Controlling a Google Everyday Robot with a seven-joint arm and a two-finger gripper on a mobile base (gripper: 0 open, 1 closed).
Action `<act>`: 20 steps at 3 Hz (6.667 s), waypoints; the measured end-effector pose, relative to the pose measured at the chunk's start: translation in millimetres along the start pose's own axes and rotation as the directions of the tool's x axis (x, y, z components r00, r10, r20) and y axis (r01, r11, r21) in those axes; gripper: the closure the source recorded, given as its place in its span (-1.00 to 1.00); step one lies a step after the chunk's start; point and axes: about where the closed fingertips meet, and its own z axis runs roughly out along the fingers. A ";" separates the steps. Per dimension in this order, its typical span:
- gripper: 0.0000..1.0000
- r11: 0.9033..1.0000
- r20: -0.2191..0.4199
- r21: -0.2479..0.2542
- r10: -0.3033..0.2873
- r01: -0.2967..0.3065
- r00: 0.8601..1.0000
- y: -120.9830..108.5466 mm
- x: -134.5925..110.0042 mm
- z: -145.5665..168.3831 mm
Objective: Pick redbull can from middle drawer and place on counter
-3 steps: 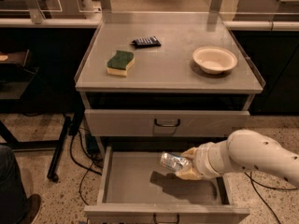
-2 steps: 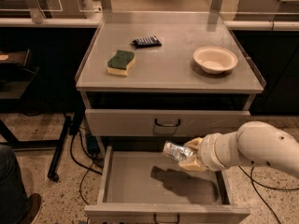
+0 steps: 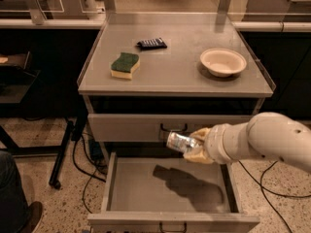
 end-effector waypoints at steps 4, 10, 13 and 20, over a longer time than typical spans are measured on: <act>1.00 0.977 0.044 0.193 -0.105 0.095 0.994 -101.7 -90.9 -75.3; 1.00 0.993 0.115 0.114 -0.025 0.012 0.993 -195.5 -165.2 -26.7; 1.00 0.994 0.058 0.066 0.079 -0.083 0.995 -218.9 -143.9 7.6; -1.00 0.994 0.042 0.042 0.102 -0.104 0.994 -225.4 -133.2 18.1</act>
Offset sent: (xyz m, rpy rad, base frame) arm 0.0188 0.0078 0.0522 -0.0104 -0.0900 0.0001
